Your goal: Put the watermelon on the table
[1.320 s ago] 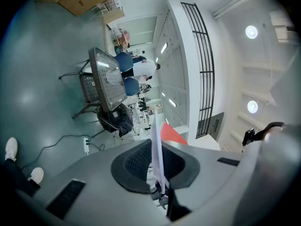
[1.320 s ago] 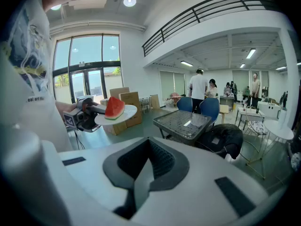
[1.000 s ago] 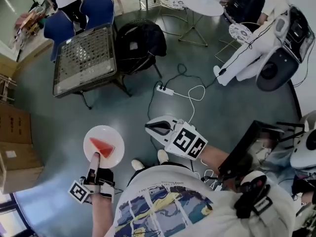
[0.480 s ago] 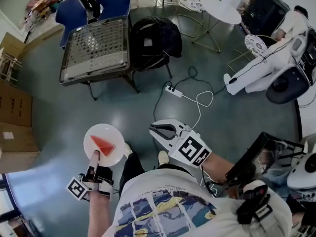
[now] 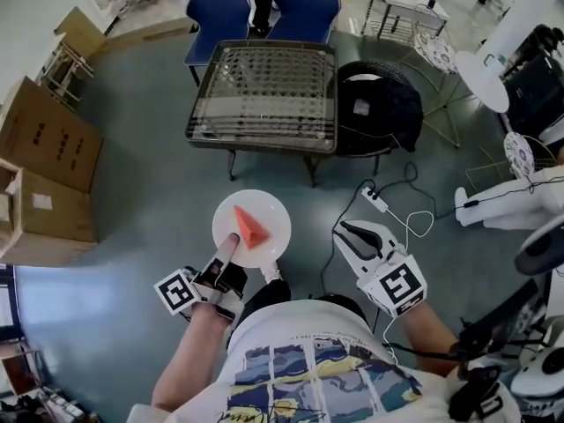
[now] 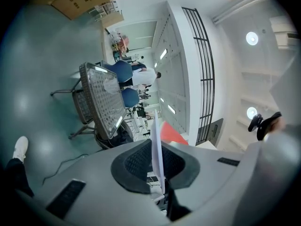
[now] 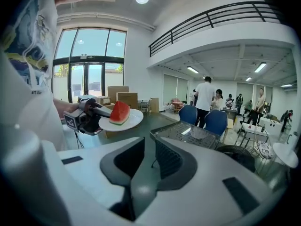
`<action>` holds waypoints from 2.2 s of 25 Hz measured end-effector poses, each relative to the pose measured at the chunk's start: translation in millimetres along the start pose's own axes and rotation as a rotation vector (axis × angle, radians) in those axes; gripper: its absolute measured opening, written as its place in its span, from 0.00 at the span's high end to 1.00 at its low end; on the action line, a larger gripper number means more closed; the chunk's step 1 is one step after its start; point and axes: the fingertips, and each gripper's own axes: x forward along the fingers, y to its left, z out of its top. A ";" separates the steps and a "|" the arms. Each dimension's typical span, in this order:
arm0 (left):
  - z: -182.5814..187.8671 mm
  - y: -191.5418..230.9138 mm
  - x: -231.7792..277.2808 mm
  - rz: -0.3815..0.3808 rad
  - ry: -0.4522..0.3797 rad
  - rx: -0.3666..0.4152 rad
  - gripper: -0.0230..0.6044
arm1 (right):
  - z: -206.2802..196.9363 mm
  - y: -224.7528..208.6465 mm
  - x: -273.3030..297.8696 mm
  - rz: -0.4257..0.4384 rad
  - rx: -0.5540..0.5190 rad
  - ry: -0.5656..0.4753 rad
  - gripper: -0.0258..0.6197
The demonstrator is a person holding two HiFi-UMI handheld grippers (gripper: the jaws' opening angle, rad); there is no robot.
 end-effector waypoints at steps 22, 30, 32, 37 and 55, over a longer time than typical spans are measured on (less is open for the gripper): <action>235.9 91.3 118.4 0.043 -0.067 -0.020 0.92 | 89.0 -79.7 238.7 0.110 -0.039 -0.003 0.87; 298.7 170.9 243.5 0.121 -0.064 -0.049 0.92 | 100.4 -181.4 320.6 0.197 -0.020 0.042 0.87; 311.1 193.6 274.0 0.123 -0.062 -0.074 0.92 | 99.2 -205.7 334.6 0.206 -0.003 0.051 0.87; 338.5 241.9 328.8 0.166 -0.059 -0.081 0.92 | 86.9 -241.8 357.3 0.228 0.040 0.101 0.87; 378.1 392.9 404.9 0.395 0.059 -0.072 0.92 | 38.8 -289.6 385.7 0.158 0.191 0.243 0.87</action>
